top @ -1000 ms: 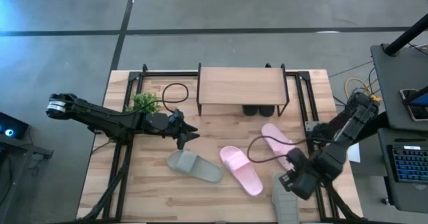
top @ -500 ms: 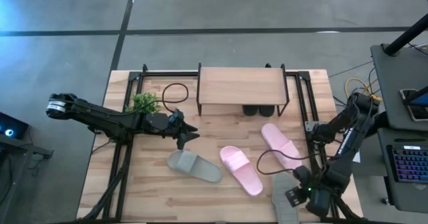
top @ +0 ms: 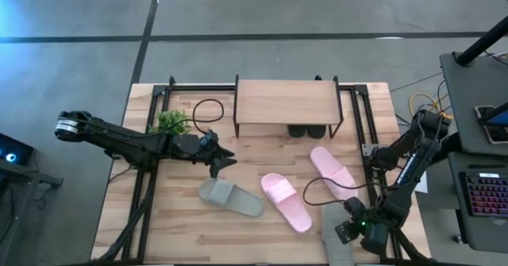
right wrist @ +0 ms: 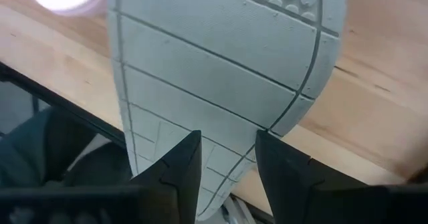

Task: Pick and place slides into the shelf
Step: Put the bottom gray slipper on the shelf

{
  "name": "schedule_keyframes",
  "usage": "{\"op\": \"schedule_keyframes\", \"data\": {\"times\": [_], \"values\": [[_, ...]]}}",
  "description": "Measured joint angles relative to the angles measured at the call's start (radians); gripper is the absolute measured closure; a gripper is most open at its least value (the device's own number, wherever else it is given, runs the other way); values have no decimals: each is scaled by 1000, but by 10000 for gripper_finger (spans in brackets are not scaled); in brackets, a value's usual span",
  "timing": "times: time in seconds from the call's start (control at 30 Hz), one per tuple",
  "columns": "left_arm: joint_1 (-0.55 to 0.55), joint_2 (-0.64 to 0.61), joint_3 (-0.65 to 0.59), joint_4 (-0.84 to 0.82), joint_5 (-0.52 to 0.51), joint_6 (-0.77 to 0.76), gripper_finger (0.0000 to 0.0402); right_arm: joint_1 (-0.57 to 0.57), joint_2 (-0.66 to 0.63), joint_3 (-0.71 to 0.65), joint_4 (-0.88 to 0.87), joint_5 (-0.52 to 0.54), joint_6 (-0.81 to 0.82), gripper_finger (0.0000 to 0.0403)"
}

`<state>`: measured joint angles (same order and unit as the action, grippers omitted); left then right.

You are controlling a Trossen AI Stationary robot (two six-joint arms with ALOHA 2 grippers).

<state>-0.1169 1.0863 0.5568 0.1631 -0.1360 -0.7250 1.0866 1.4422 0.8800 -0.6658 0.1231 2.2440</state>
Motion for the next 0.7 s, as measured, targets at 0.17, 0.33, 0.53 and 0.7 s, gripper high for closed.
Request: {"op": "schedule_keyframes", "data": {"times": [0.17,0.33,0.53,0.7], "values": [[0,0,0,0,0,0,228,-24,0,-2,14,82,-18,269],[0,0,0,0,0,0,228,-93,1,-2,52,126,-128,270],[0,0,0,0,0,0,228,-208,1,-2,103,145,-313,271],[0,0,0,0,1,0,228,-216,-1,12,100,133,-350,278]]}}
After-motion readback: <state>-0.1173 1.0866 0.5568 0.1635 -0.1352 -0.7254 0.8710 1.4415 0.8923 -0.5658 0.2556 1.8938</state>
